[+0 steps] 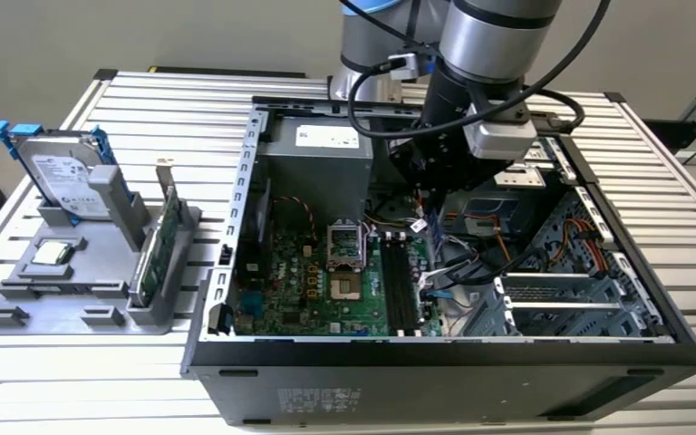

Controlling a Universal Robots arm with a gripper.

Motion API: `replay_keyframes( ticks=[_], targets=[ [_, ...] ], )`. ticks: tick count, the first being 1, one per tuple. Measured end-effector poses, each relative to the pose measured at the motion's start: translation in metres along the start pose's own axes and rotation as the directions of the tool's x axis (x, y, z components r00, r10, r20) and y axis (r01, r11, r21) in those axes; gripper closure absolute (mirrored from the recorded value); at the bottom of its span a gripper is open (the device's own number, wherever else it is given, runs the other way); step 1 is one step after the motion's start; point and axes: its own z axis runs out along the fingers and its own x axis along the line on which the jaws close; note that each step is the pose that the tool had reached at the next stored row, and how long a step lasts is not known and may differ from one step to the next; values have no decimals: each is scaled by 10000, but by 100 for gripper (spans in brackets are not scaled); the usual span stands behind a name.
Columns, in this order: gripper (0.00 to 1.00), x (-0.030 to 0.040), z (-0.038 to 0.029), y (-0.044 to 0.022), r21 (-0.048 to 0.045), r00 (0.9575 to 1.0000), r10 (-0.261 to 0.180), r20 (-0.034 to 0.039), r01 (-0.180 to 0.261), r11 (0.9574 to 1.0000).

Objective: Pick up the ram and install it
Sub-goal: 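Insert the ram into the slot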

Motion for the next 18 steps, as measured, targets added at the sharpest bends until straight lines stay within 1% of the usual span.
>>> replay_keyframes(
  ticks=[11, 12, 13, 18],
  targets=[
    [100, 1, 39, 34, 1, 9999, 126, 1, -126, 9999],
    [100, 1, 41, 35, -12, 9999, 133, 8, -133, 9999],
    [100, 1, 43, 35, -43, 9999, 138, 24, -137, 9999],
    [100, 2, 54, 43, -266, 9998, 141, 154, -137, 9996]
  ],
)
